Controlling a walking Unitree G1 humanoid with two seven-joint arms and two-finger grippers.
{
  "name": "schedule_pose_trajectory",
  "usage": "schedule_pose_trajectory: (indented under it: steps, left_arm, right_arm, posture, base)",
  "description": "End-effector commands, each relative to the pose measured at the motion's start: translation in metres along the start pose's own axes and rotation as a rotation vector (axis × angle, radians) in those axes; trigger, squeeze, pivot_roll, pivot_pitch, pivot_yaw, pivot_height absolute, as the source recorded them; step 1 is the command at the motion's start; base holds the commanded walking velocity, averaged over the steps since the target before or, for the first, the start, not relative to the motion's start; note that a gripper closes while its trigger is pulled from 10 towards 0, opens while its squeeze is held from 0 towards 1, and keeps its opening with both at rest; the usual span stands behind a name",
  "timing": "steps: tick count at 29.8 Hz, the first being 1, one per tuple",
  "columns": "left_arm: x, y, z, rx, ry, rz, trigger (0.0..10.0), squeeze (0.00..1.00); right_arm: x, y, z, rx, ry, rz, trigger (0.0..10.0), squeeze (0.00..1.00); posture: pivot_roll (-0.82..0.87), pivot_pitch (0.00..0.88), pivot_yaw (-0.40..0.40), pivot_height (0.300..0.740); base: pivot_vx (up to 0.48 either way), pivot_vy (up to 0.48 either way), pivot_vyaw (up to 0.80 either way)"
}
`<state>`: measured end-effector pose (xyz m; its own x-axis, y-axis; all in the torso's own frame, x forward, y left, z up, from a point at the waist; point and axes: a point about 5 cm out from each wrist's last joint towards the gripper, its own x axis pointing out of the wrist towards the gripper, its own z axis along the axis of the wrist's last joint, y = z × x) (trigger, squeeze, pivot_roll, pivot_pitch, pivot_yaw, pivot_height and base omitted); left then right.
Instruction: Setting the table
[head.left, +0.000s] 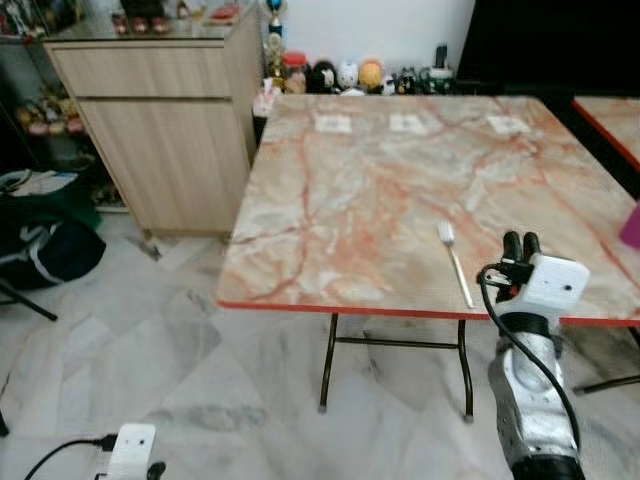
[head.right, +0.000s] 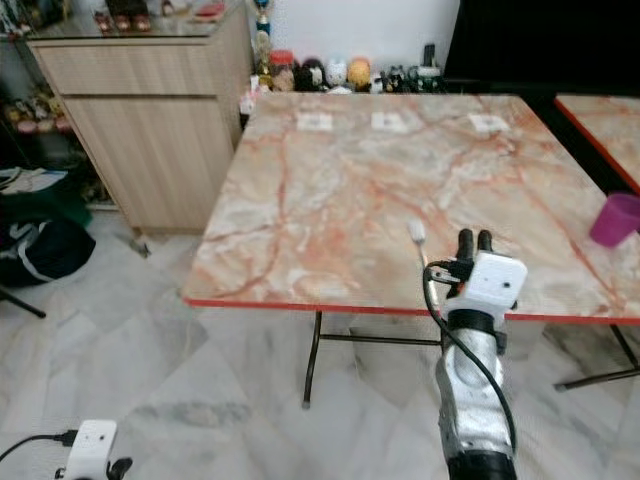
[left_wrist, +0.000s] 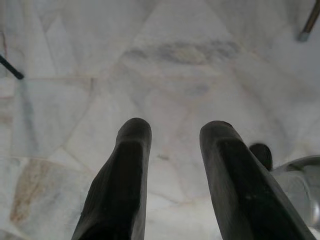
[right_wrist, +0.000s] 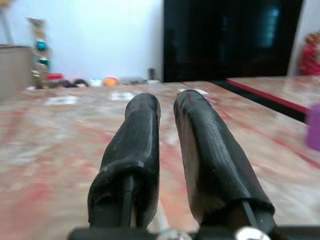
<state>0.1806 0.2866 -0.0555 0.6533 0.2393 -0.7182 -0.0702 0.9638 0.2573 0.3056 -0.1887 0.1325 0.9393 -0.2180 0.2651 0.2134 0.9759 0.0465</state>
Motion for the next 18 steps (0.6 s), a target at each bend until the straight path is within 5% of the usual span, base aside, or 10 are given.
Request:
schedule_pose_trajectory:
  steps: [1,6,14,15,18]
  left_arm:
    - [-0.001,-0.004,-0.005,0.006,0.017,-0.011,10.0,0.00]
    - [-0.001,-0.004,-0.004,0.033,0.019,-0.020,10.0,0.00]
    - [-0.001,-0.004,-0.005,0.018,0.022,-0.014,10.0,0.00]
    - [-0.001,-0.004,-0.005,0.017,0.023,-0.014,10.0,0.00]
    - [-0.001,-0.004,-0.005,0.016,0.022,-0.017,10.0,0.00]
  right_arm:
    - [0.001,-0.007,0.001,-0.015,-0.002,-0.018,10.0,0.00]
    - [0.001,-0.007,0.001,-0.016,-0.001,-0.018,10.0,0.00]
    - [-0.001,-0.007,-0.006,-0.014,0.032,-0.004,10.0,0.00]
    - [-0.002,-0.008,-0.009,-0.024,0.054,0.004,10.0,0.87]
    - [-0.002,-0.009,-0.011,-0.025,0.065,0.004,10.0,1.00]
  posture:
    - [0.10,0.010,-0.006,0.740]
    - [0.10,0.010,-0.005,0.740]
    - [0.10,0.011,-0.006,0.740]
    - [0.10,0.011,-0.006,0.740]
    - [0.10,0.011,-0.006,0.740]
  base:
    - [0.000,0.000,0.00]
    - [0.000,0.000,0.00]
    - [0.000,-0.380,0.00]
    - [0.000,0.000,0.00]
    - [0.000,0.000,0.00]
